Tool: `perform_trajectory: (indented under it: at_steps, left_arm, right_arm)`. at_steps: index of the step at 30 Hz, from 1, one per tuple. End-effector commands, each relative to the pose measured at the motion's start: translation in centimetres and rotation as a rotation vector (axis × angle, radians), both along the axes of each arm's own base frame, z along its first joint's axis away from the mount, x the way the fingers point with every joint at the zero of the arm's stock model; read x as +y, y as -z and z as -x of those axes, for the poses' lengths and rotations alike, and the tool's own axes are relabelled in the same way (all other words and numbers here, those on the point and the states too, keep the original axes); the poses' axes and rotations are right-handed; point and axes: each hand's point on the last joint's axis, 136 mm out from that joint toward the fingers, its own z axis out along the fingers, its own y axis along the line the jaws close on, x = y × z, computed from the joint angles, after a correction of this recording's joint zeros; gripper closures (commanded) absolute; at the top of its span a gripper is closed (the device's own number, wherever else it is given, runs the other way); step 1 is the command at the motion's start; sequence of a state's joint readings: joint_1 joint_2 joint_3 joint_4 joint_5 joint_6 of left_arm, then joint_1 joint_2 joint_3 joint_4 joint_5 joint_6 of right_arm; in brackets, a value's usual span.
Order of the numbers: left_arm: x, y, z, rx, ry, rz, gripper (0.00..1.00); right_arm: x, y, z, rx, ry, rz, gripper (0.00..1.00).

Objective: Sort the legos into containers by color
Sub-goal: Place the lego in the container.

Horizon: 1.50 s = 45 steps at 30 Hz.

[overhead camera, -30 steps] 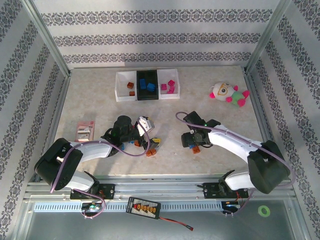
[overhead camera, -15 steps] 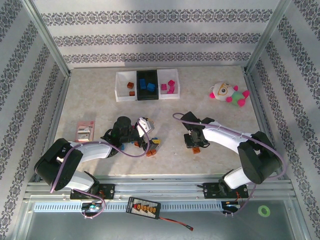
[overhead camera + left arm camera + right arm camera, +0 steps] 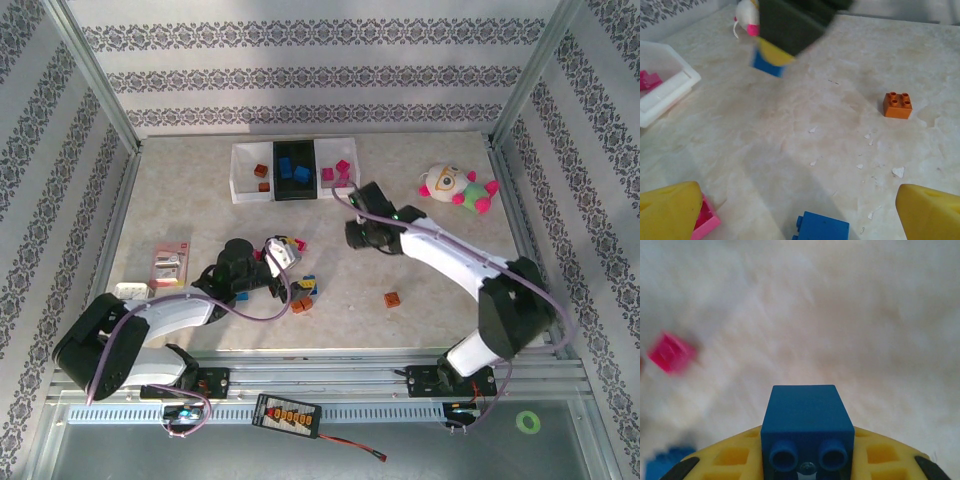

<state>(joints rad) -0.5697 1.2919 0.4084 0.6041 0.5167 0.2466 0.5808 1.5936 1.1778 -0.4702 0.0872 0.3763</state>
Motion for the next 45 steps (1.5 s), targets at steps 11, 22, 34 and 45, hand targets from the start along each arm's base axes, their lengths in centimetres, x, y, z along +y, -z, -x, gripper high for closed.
perform_trajectory:
  at_steps: [11,22,34,45]
  left_arm:
    - [2.0,0.5,0.3,0.047,-0.116,-0.045,0.01]
    - [2.8,0.4,0.1,0.058,-0.174,-0.046,0.01]
    - [8.2,-0.8,-4.1,0.197,-0.681,0.164,0.01]
    - [14.0,0.1,-3.1,0.414,-1.050,0.002,0.01]
  right_arm:
    - [11.5,-2.9,-14.6,-0.271,-0.083,-0.166,0.75]
    - [13.7,0.0,-20.4,-0.328,-0.058,-0.124,0.68]
    - [12.2,-5.6,-17.3,-0.389,-0.143,-0.154,0.35]
    - [8.4,-7.4,-6.9,-0.372,-0.247,-0.154,0.28]
